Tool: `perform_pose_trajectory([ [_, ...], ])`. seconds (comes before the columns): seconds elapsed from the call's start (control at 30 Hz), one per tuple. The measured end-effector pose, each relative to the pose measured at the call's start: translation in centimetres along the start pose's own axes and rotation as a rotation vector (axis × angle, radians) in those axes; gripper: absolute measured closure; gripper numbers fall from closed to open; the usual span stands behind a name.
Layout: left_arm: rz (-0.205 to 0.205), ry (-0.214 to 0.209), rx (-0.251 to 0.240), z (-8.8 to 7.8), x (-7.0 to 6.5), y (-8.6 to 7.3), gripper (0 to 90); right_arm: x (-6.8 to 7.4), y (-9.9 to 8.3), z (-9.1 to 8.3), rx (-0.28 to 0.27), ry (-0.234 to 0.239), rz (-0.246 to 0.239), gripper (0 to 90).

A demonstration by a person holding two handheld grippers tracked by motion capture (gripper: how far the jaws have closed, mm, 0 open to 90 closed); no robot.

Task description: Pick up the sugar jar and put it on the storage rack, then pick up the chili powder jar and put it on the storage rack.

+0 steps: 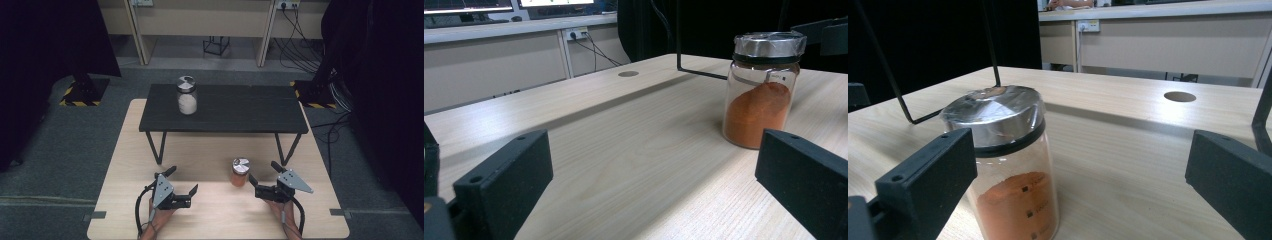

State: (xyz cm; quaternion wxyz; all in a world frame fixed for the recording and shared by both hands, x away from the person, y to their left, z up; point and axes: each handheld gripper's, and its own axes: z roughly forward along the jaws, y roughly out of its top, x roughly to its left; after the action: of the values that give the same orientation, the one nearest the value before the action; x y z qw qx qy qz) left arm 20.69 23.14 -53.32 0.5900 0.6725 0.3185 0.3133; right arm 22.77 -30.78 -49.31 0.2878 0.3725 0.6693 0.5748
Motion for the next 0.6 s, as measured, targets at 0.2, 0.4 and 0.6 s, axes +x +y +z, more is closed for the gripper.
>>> perform_pose_trajectory([
  [0.2, 0.005, -0.003, 0.002, -0.02, -0.01, 0.03, 1.1, 0.06, 0.1, 0.02, -0.003, 0.002, -0.009, 0.3],
  [0.4, -0.001, 0.001, 0.001, -0.03, -0.01, 0.0, 1.1, 0.07, 0.07, 0.11, 0.003, 0.007, -0.01, 0.3],
  [0.6, 0.005, 0.0, 0.002, -0.01, -0.03, 0.02, 1.1, -0.07, 0.09, 0.02, -0.001, 0.007, -0.009, 0.3],
])
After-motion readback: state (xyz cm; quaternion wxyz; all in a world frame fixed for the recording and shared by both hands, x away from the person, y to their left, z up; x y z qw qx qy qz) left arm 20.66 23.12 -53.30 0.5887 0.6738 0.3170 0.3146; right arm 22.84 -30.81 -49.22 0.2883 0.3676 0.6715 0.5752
